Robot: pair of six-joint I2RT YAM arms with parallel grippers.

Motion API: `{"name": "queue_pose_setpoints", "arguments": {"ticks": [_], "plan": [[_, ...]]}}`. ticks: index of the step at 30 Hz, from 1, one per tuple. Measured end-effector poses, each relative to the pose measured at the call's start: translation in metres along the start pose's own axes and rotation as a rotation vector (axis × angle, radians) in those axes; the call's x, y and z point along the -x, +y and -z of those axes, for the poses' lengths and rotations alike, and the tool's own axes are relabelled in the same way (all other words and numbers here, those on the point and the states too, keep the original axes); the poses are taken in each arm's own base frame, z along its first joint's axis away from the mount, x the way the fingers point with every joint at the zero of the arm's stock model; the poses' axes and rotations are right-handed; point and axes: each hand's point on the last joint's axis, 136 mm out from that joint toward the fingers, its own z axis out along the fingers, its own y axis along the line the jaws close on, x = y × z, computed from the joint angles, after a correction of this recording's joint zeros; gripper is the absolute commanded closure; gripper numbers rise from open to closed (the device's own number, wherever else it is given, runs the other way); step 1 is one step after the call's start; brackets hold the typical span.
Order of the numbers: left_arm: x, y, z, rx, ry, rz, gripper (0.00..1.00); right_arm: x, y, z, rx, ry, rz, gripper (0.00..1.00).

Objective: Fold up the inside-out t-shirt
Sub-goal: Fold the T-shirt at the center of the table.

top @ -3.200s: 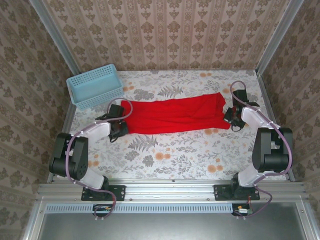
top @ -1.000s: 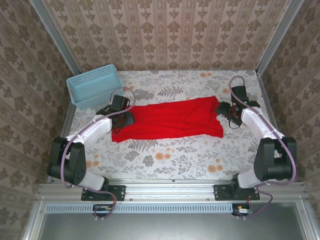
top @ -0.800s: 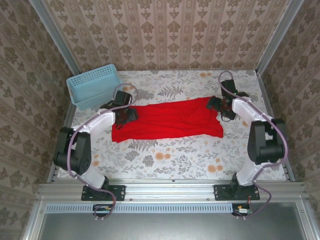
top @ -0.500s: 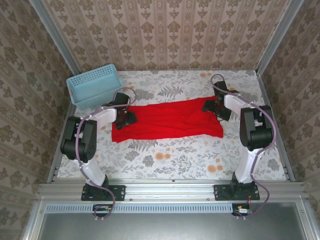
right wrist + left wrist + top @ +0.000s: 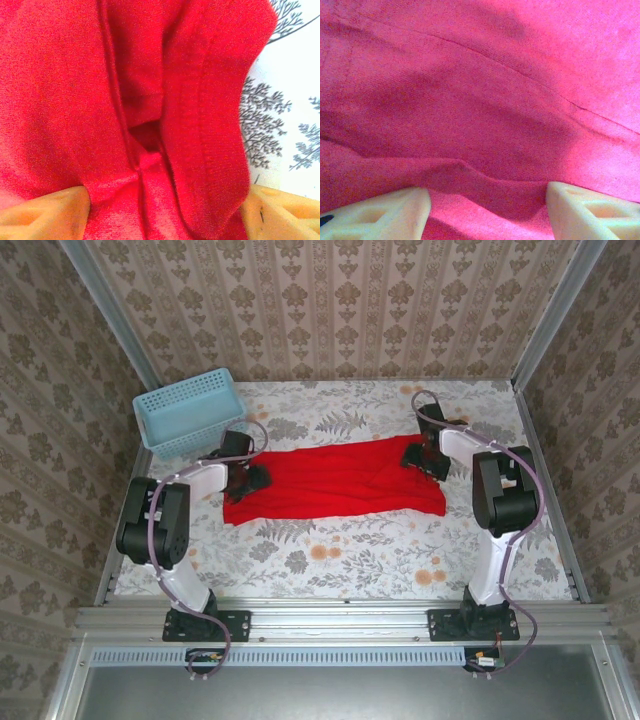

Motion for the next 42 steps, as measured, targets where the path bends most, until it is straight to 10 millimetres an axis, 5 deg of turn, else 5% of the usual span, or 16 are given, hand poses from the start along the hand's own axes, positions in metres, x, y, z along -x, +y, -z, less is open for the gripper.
{"name": "queue_pose_setpoints", "arguments": {"ticks": [8,16,20,30,36,42], "plan": [[-0.001,0.000,0.002,-0.025,-0.032,-0.001,0.34,-0.012,0.018,0.001,0.006,0.005,0.045,0.45],[-0.007,0.003,0.005,-0.034,-0.052,-0.003,0.34,-0.014,0.021,0.001,0.011,0.009,0.048,0.89],[-0.011,0.002,0.006,-0.031,-0.056,-0.008,0.34,-0.014,0.009,0.005,0.003,-0.001,0.030,1.00],[-0.060,-0.031,0.028,-0.053,0.028,-0.116,0.31,0.010,-0.064,0.047,-0.152,-0.105,-0.007,1.00],[-0.053,-0.024,0.053,-0.026,-0.021,-0.114,0.31,0.015,-0.082,0.061,-0.243,-0.128,0.028,1.00],[-0.055,-0.014,0.041,0.027,0.022,-0.108,0.39,0.028,-0.079,0.089,-0.354,-0.187,0.139,1.00]]}}
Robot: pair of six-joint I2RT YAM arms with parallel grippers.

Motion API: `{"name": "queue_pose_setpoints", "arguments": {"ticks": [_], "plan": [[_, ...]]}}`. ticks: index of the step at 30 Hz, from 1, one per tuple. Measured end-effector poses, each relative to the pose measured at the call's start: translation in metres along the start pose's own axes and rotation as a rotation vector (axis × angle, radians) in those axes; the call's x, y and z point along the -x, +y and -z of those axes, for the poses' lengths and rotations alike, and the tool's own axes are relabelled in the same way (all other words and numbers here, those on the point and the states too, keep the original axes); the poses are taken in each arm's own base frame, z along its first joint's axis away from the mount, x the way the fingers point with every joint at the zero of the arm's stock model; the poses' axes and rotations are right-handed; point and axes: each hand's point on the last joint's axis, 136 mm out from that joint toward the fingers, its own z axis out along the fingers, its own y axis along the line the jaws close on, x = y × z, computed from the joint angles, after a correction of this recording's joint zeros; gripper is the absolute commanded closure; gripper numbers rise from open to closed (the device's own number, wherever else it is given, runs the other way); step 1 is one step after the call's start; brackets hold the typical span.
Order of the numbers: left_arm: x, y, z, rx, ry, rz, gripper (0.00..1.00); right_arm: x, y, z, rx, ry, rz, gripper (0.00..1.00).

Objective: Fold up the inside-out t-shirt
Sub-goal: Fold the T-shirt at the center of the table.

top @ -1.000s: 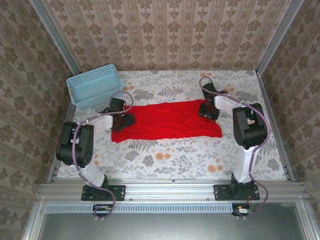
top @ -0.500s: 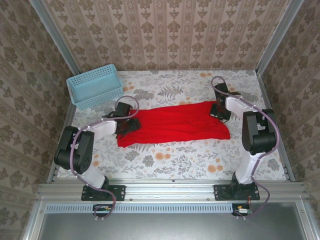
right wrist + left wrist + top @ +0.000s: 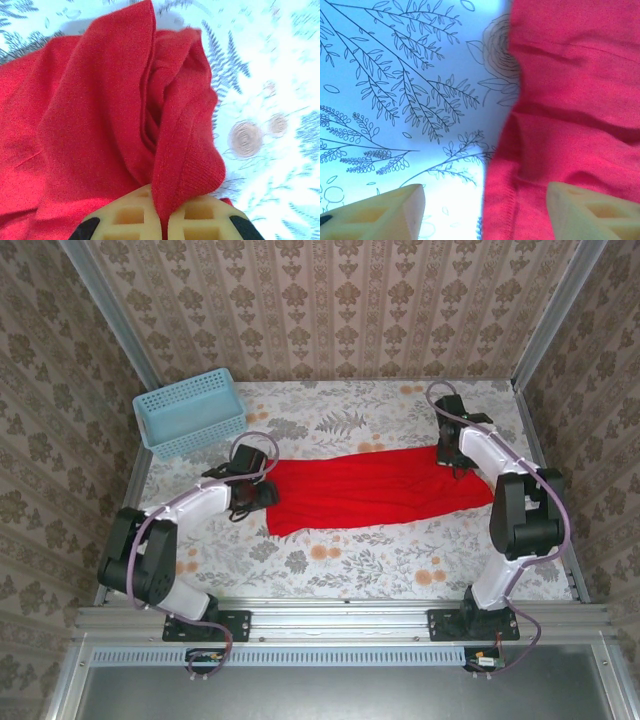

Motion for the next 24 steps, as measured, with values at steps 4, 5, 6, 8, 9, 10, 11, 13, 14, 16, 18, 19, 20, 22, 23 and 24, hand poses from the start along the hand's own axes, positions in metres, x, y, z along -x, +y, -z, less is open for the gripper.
{"name": "queue_pose_setpoints", "arguments": {"ticks": [4,5,6,8,9,10,11,13,14,16,18,19,20,22,23,24], "plan": [[-0.005,0.001,-0.016,0.009,0.043,0.006,0.44,0.018,0.027,0.043,-0.044,-0.119,0.149,1.00],[-0.007,0.000,-0.019,0.006,0.052,0.006,0.46,0.021,0.038,0.056,-0.044,-0.151,0.186,1.00],[-0.008,-0.001,-0.021,-0.004,0.057,0.007,0.47,0.023,0.049,0.069,-0.042,-0.181,0.224,1.00],[-0.008,-0.005,-0.023,-0.027,0.053,0.010,0.50,0.024,0.075,0.096,-0.027,-0.236,0.295,1.00],[-0.008,-0.006,-0.025,-0.037,0.050,0.014,0.52,0.024,0.090,0.109,-0.011,-0.259,0.327,1.00],[-0.009,-0.005,-0.026,-0.039,0.047,0.016,0.54,0.021,0.106,0.119,0.005,-0.275,0.360,1.00],[-0.009,-0.005,-0.026,-0.043,0.042,0.020,0.56,0.019,0.119,0.128,0.021,-0.287,0.385,1.00],[-0.010,-0.004,-0.026,-0.052,0.026,0.029,0.59,0.008,0.149,0.142,0.061,-0.293,0.433,1.00],[-0.011,-0.003,-0.026,-0.057,0.018,0.032,0.60,0.002,0.164,0.148,0.085,-0.290,0.452,1.00],[-0.010,-0.002,-0.026,-0.067,-0.004,0.037,0.63,-0.013,0.195,0.157,0.146,-0.274,0.476,1.00],[-0.011,-0.001,-0.027,-0.073,-0.021,0.044,0.64,-0.027,0.222,0.165,0.217,-0.248,0.481,1.00],[-0.011,0.000,-0.027,-0.077,-0.030,0.048,0.66,-0.036,0.236,0.167,0.258,-0.227,0.476,1.00],[-0.011,0.000,-0.027,-0.079,-0.039,0.052,0.66,-0.041,0.245,0.168,0.284,-0.211,0.468,1.00],[-0.011,0.001,-0.027,-0.088,-0.055,0.059,0.68,-0.056,0.263,0.168,0.347,-0.157,0.448,1.00],[-0.011,0.001,-0.027,-0.090,-0.062,0.062,0.68,-0.061,0.269,0.166,0.365,-0.135,0.439,1.00],[-0.011,0.002,-0.027,-0.092,-0.069,0.064,0.69,-0.065,0.276,0.165,0.386,-0.112,0.426,1.00]]}}
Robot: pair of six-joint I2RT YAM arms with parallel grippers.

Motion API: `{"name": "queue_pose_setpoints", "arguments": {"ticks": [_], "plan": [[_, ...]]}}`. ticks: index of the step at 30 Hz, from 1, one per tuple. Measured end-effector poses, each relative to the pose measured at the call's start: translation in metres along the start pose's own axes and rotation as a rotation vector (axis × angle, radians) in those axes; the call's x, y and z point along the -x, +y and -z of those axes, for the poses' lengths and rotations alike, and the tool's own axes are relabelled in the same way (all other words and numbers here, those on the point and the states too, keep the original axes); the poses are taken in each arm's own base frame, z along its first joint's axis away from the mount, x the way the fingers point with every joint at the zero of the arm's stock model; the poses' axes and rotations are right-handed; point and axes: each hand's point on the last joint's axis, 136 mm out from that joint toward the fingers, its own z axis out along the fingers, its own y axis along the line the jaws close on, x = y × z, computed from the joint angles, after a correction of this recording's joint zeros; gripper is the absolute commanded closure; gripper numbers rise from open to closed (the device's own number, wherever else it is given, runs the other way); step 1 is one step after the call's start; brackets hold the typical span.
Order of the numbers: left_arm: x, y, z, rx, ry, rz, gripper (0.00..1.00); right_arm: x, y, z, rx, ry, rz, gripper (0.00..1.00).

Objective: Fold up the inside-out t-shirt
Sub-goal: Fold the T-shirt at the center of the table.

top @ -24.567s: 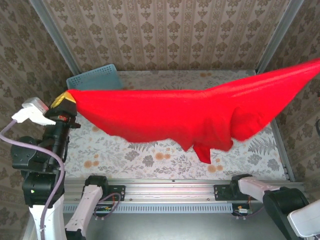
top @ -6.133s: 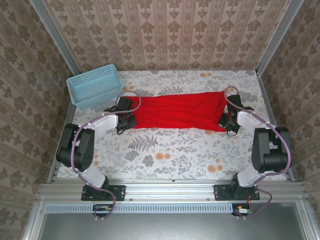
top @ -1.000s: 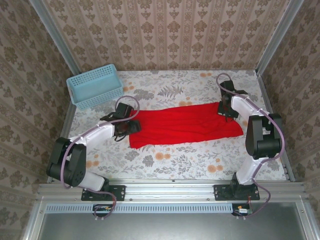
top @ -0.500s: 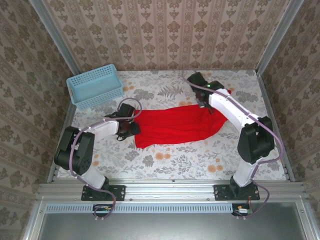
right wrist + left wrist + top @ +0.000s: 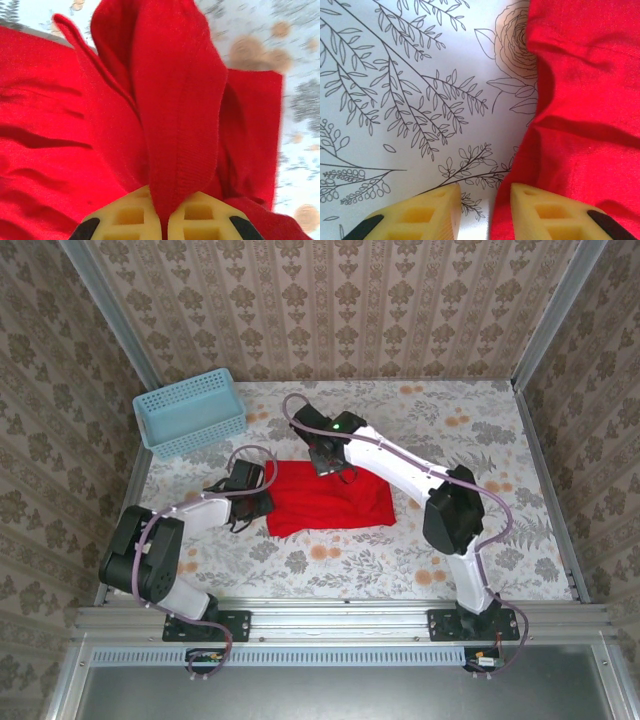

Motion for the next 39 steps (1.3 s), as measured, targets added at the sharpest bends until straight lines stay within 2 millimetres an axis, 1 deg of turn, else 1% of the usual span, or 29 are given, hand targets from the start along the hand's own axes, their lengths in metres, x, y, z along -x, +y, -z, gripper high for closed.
{"name": "queue_pose_setpoints", "arguments": {"ticks": [3,5,7,10,12,15,18,21,22,23,24,25,27,28,30,31,33,35,36,37,39], "plan": [[-0.001,0.000,-0.001,0.001,-0.010,-0.002,0.71,-0.004,0.020,-0.007,0.058,0.032,-0.039,1.00],[-0.001,0.000,-0.001,0.009,-0.018,-0.008,0.73,-0.002,0.030,-0.008,0.085,0.040,-0.057,1.00],[-0.002,0.001,-0.003,0.023,-0.021,-0.010,0.75,0.005,0.042,-0.006,0.116,0.028,-0.072,1.00],[-0.002,0.001,-0.003,0.032,-0.028,-0.012,0.76,0.008,0.056,0.004,0.161,0.018,-0.084,1.00],[-0.003,0.002,-0.004,0.036,-0.032,-0.013,0.77,0.009,0.064,0.009,0.186,0.016,-0.094,1.00],[-0.002,0.002,-0.004,0.038,-0.036,-0.012,0.78,0.010,0.072,0.011,0.216,0.021,-0.105,1.00],[-0.002,0.002,-0.004,0.039,-0.038,-0.010,0.78,0.011,0.082,0.007,0.241,0.031,-0.119,1.00],[-0.002,0.002,-0.003,0.038,-0.041,-0.010,0.78,0.010,0.091,-0.002,0.253,0.042,-0.132,1.00],[-0.002,0.001,-0.002,0.034,-0.046,-0.008,0.79,0.009,0.093,-0.007,0.254,0.049,-0.137,0.99],[-0.001,0.001,-0.001,0.029,-0.052,-0.007,0.80,0.008,0.095,-0.010,0.256,0.057,-0.139,0.93],[-0.001,0.001,-0.001,0.025,-0.059,-0.004,0.81,0.006,0.098,-0.014,0.260,0.066,-0.140,0.84],[-0.001,0.001,0.001,0.020,-0.067,-0.001,0.79,0.006,0.102,-0.017,0.270,0.075,-0.141,0.78],[-0.005,0.001,0.004,-0.010,-0.098,0.021,0.71,0.007,0.113,-0.020,0.310,0.094,-0.134,0.64],[-0.010,0.000,0.008,-0.031,-0.108,0.031,0.69,0.009,0.119,-0.018,0.337,0.097,-0.129,0.58],[-0.024,0.006,0.018,-0.054,-0.110,0.046,0.68,0.014,0.129,-0.006,0.384,0.091,-0.114,0.50],[-0.030,0.012,0.024,-0.051,-0.107,0.051,0.67,0.017,0.132,0.002,0.407,0.083,-0.104,0.48],[-0.034,0.019,0.036,-0.038,-0.115,0.061,0.65,0.021,0.133,0.022,0.441,0.060,-0.090,0.47],[-0.028,0.020,0.048,-0.042,-0.145,0.066,0.62,0.021,0.126,0.043,0.459,0.031,-0.075,0.45],[-0.026,0.020,0.055,-0.045,-0.159,0.066,0.60,0.019,0.118,0.053,0.459,0.018,-0.070,0.45],[-0.023,0.018,0.061,-0.050,-0.168,0.061,0.58,0.016,0.107,0.063,0.454,0.000,-0.068,0.45],[-0.017,0.011,0.071,-0.065,-0.180,0.041,0.52,0.013,0.077,0.075,0.431,-0.029,-0.085,0.45]]}}
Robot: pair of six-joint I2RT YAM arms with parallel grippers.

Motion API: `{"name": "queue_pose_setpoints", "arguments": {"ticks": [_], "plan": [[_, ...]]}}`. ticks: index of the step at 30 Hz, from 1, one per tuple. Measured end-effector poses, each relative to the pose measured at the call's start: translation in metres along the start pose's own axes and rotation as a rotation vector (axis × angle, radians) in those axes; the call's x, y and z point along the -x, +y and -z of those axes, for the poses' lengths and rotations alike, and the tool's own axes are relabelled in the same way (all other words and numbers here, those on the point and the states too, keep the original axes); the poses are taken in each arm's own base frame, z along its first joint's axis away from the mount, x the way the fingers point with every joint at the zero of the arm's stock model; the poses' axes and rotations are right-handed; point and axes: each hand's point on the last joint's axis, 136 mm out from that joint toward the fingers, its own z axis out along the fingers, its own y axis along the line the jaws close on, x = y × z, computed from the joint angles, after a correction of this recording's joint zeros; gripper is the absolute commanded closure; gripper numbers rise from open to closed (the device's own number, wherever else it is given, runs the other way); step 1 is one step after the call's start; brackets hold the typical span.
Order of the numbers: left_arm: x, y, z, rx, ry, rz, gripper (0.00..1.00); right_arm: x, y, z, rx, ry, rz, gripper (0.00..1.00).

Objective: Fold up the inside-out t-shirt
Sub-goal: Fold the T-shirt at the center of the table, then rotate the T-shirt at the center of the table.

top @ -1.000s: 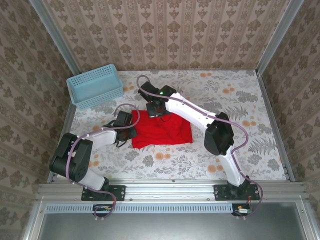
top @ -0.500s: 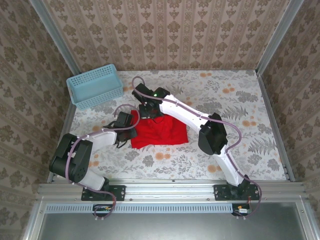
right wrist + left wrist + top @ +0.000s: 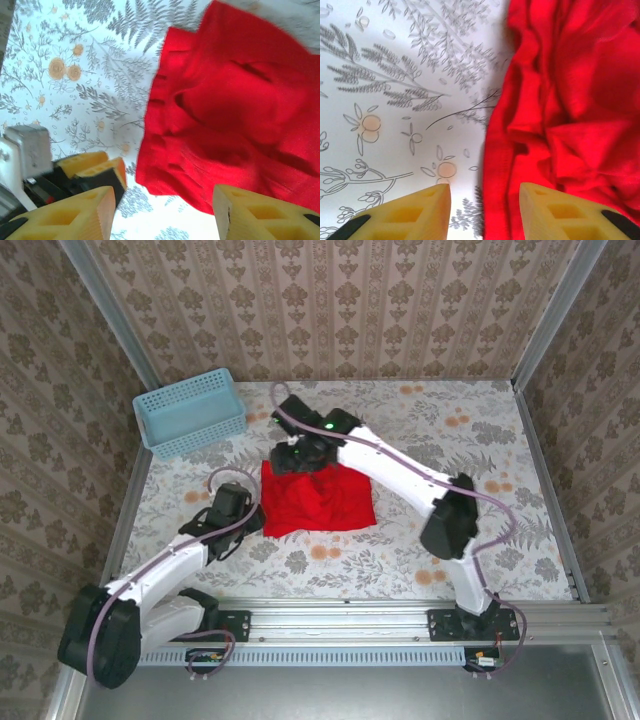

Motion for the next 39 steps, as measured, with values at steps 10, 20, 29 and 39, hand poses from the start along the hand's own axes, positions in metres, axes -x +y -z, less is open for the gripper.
{"name": "queue_pose_setpoints", "arguments": {"ticks": [10,20,29,39], "plan": [[0.029,-0.130,0.018,-0.174,0.022,-0.335,0.28,-0.035,-0.186,-0.019,-0.277,0.028,-0.235,0.45],[0.016,-0.144,-0.031,-0.037,0.129,-0.483,0.58,-0.064,-0.199,-0.030,-0.282,0.040,-0.249,0.45],[0.006,-0.093,-0.029,0.033,0.149,-0.398,0.96,-0.046,-0.186,-0.044,-0.206,0.007,-0.202,0.48],[-0.039,-0.003,-0.006,0.090,0.124,-0.140,0.93,-0.044,-0.188,-0.107,-0.203,0.095,-0.163,0.58]]}}
